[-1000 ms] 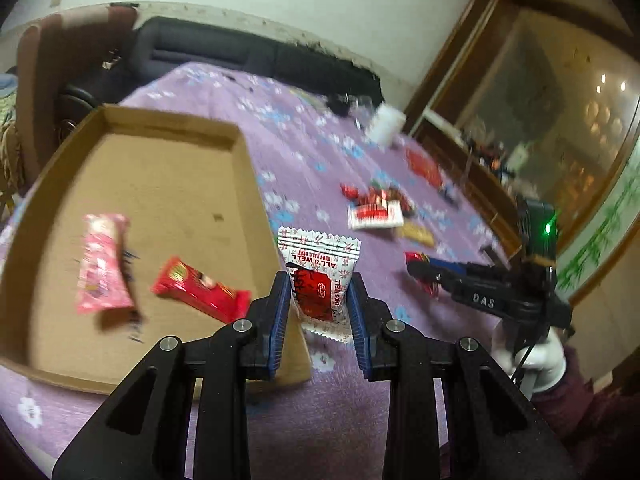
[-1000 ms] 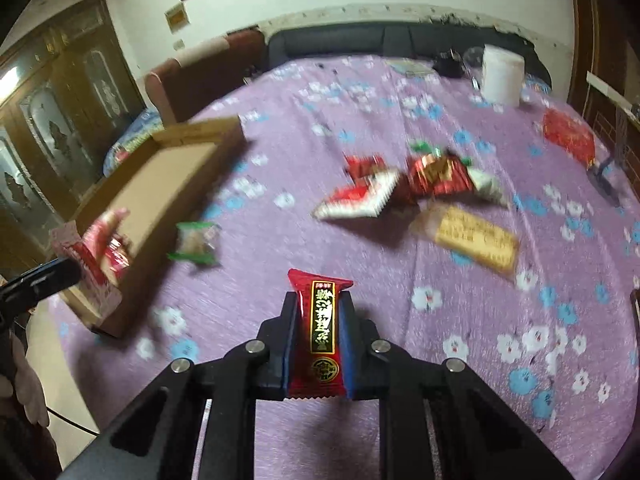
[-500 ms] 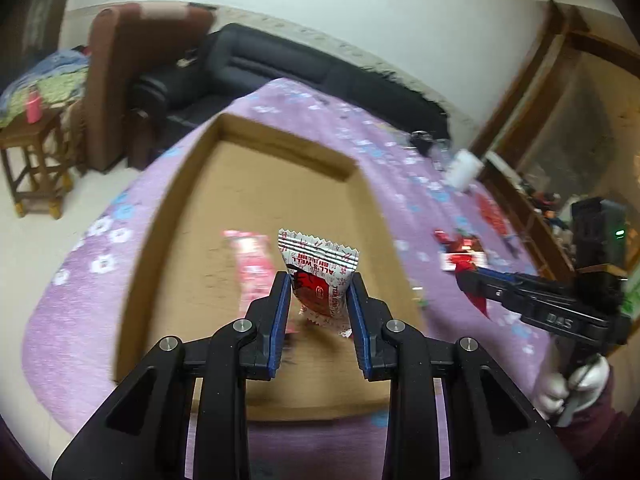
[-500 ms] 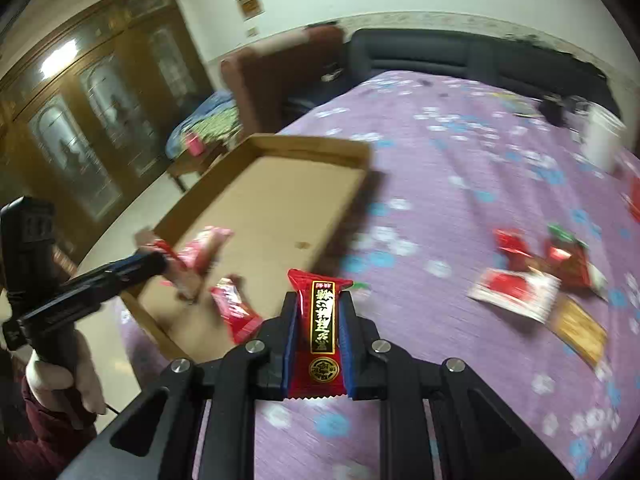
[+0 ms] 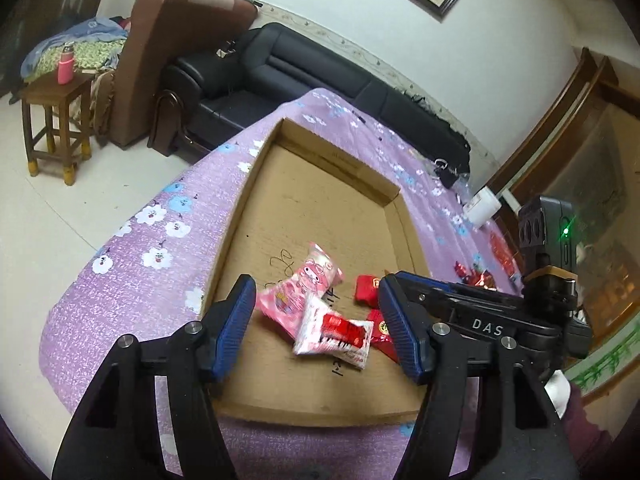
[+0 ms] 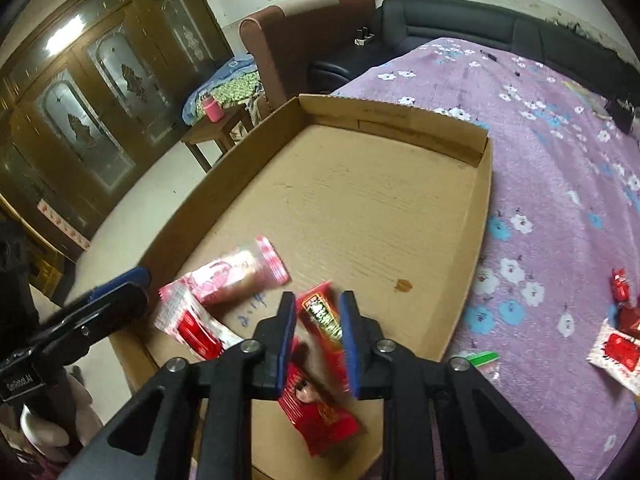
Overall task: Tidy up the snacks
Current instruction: 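Release the white-red packet into the box with the left tool while the right releases the bar, then move both tools back from the box to the remaining snacks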
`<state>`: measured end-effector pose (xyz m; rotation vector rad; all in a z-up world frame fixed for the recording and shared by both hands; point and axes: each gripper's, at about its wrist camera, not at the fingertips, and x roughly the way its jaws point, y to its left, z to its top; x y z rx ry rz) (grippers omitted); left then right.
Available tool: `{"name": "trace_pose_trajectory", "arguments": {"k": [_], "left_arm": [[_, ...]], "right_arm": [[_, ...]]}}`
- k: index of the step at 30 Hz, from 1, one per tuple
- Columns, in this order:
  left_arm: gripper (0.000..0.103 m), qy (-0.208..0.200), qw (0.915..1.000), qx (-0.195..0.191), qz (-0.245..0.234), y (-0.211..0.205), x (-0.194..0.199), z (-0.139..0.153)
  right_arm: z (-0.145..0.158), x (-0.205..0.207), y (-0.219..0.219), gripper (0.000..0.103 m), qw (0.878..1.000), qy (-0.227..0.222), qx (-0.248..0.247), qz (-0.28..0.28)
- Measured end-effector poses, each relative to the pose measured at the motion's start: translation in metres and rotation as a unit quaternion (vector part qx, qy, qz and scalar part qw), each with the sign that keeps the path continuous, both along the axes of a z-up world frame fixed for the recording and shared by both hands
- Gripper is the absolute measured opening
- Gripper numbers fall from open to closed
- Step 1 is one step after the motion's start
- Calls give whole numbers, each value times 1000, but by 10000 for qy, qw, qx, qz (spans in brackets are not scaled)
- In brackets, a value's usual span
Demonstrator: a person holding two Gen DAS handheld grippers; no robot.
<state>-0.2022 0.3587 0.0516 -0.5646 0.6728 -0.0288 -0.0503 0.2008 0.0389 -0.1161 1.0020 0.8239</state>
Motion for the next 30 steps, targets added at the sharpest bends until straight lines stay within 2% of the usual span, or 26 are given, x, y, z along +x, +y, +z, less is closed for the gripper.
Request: {"name": "trace_pose_trajectory", "arguments": {"k": [1,2,8,10,11,16,20,23,24,26,28,30], "left_arm": [[63,-29,10000,-10,13,3,-1,1],[63,-64,10000,-32,27,4,-3,2],[63,-206,9994,-204,180,8,-9,7],[63,-228,9992,-253,223,9,-10,8],[63,-224,9991,-269,235,9,-10,8],[63,-125,9991,-351,187,-1,-9,7],[63,-82,9996,-275,-21,-21,-6,11],[63,-86,9996,-146,-212,-37,-5,18],[63,-84,9996,-107,-258,-41,-5,19],[63,-84,9992,-9,-381,-52,-5,24],[63,-97,9988,70,-476,-62,-4,27],[63,-105,9983,112,-558,-70,-4,30]], "right_arm": [[2,0,-2,41,10000,-19,53,-14],[6,-2,-5,43,9999,-80,81,-46],[33,-5,-50,46,9973,-465,298,-487],[38,1,-73,56,9952,-509,368,-755],[39,5,-86,57,9937,-524,372,-921],[16,26,-123,58,9903,-260,118,-1360],[-10,20,-111,58,9935,-174,-172,-1109],[-18,15,-100,58,9963,-107,-5,-848],[-19,14,-96,57,9968,-132,-53,-787],[-21,10,-89,48,9975,-222,-143,-648],[-22,7,-87,30,9986,-134,-26,-513],[-19,3,-94,27,9983,-142,23,-563]]}}
